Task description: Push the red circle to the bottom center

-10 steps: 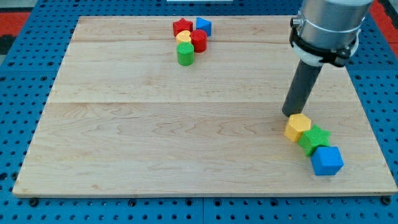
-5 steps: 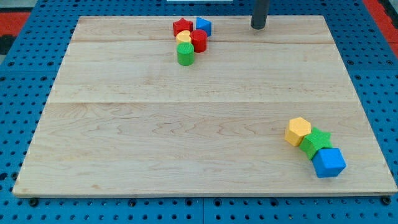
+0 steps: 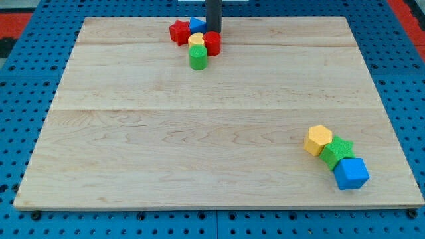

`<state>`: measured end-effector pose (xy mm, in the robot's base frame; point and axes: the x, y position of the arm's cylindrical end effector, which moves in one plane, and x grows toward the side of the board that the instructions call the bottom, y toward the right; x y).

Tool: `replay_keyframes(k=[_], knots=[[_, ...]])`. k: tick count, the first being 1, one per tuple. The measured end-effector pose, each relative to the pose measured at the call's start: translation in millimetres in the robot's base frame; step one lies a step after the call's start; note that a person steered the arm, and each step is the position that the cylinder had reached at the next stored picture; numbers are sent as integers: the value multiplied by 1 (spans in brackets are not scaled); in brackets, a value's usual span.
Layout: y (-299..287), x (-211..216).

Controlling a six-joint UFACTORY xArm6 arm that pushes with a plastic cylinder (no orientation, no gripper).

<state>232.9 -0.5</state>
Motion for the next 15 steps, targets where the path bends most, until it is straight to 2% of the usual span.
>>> replay_keyframes(k=[1,2,3,6,10,11,15], knots=[[0,0],[-1,28],[-2,74],[-21,162],[6,139],[6,150],[6,240]])
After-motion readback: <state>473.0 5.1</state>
